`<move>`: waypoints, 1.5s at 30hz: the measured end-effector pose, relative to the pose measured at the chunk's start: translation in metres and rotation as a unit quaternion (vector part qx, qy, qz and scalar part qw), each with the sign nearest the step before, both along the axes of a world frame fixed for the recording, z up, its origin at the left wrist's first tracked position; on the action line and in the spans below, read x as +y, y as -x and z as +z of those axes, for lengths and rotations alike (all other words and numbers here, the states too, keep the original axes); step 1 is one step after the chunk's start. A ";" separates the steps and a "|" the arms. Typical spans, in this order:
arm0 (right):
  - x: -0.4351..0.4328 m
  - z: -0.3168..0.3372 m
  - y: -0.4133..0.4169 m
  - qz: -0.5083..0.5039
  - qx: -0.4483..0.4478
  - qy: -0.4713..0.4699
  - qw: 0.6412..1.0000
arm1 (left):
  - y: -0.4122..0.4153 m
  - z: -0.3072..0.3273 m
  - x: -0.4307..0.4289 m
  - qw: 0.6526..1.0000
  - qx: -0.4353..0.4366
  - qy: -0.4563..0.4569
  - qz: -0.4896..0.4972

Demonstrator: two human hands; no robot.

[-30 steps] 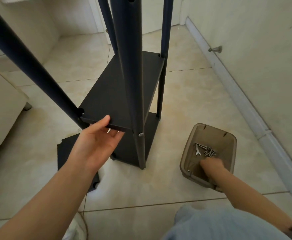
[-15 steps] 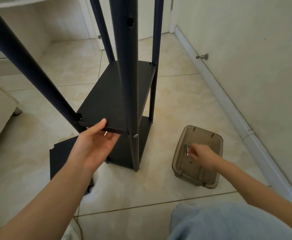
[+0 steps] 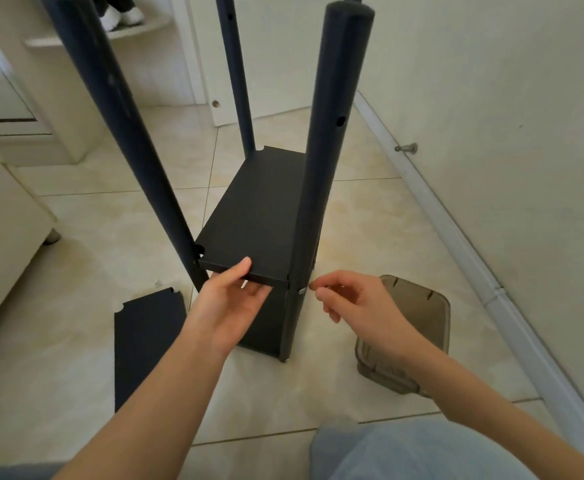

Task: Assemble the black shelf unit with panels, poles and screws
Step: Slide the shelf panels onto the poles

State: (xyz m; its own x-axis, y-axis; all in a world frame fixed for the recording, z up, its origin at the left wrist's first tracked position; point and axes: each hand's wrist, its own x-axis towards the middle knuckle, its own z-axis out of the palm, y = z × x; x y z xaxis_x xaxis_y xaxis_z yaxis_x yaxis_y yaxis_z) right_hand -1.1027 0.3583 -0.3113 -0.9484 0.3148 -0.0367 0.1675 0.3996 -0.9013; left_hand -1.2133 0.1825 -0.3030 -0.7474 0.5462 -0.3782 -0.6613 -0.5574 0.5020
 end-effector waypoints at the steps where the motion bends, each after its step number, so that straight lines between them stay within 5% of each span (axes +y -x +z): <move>1: -0.003 -0.001 0.002 0.005 -0.011 -0.011 1.000 | 0.000 0.000 0.000 1.000 0.001 -0.002 0.001; 13: -0.012 -0.009 0.029 0.064 0.000 0.047 0.997 | 0.004 -0.005 -0.003 1.000 0.015 -0.021 0.009; 36: -0.017 0.069 0.122 0.258 -0.083 -0.112 0.956 | 0.027 0.001 -0.036 0.981 -0.103 -0.114 0.116; 45: -0.094 0.052 0.165 0.338 -0.118 -0.189 0.915 | 0.016 -0.048 -0.091 0.934 -0.185 -0.219 0.211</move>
